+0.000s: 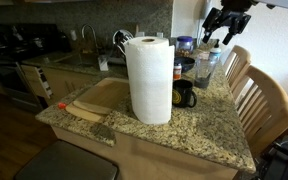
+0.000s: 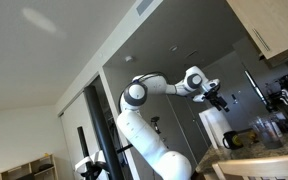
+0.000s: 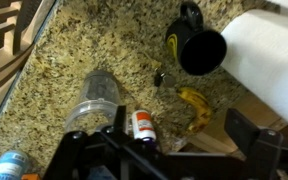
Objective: Put the cup in the black bowl
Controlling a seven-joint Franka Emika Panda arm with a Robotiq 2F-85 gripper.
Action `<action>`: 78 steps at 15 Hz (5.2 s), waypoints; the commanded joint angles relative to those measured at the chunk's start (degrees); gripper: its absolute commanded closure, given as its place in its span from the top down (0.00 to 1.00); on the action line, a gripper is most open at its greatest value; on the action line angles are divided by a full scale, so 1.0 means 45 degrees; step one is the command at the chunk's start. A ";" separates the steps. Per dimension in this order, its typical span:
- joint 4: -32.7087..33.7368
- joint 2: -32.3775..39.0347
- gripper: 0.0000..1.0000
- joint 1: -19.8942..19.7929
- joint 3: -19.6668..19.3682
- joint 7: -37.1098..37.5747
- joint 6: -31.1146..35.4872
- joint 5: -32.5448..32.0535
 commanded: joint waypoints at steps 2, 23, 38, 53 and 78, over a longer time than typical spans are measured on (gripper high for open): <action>0.0343 0.0963 1.00 -0.0400 -0.0386 0.0502 0.0335 -0.0166; 0.0757 0.2518 1.00 -0.1179 -0.1148 0.4429 0.1519 -0.1994; 0.0743 0.3709 1.00 -0.0891 -0.1564 0.4460 0.1057 -0.1720; 0.0740 0.3948 1.00 -0.0836 -0.1761 0.4490 0.1076 -0.1674; 0.2075 0.2213 0.03 -0.1793 -0.2609 0.3104 0.1995 -0.5029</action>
